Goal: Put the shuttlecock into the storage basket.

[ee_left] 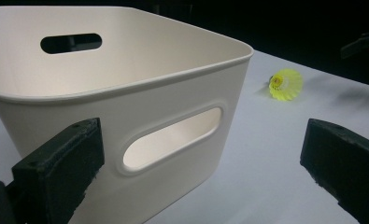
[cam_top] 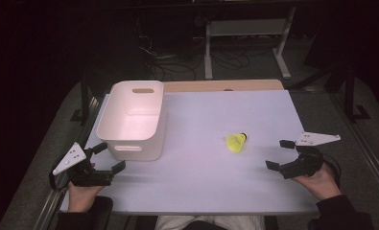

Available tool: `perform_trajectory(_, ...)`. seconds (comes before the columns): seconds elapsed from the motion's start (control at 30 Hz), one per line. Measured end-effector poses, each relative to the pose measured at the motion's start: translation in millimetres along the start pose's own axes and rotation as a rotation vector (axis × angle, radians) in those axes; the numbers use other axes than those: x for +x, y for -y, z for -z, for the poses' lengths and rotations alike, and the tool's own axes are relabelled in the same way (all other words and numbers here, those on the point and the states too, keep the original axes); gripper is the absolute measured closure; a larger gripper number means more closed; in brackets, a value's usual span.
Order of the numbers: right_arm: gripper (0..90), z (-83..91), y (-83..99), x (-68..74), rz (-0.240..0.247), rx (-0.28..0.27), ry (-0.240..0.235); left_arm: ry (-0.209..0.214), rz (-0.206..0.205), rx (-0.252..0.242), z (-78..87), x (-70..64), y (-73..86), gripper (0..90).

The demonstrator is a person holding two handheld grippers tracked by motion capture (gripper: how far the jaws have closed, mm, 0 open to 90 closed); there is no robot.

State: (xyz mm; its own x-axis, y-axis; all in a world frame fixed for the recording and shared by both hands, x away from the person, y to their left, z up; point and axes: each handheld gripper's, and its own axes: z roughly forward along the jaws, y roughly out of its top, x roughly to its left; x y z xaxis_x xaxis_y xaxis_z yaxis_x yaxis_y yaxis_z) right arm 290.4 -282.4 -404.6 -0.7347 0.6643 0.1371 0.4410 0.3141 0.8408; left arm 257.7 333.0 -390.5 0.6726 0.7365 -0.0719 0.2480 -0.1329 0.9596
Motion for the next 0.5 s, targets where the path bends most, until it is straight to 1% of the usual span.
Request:
perform_trajectory(0.3,0.0,-3.3,-12.0,2.9,0.035,0.012,-0.009,-0.001,0.0,0.0,0.3,-0.1,0.1,0.0)
perform_trajectory(0.5,0.0,-4.0,-21.1,4.0,0.049,0.017,-0.017,0.0,0.001,-0.001,0.3,-0.1,0.1,0.0)
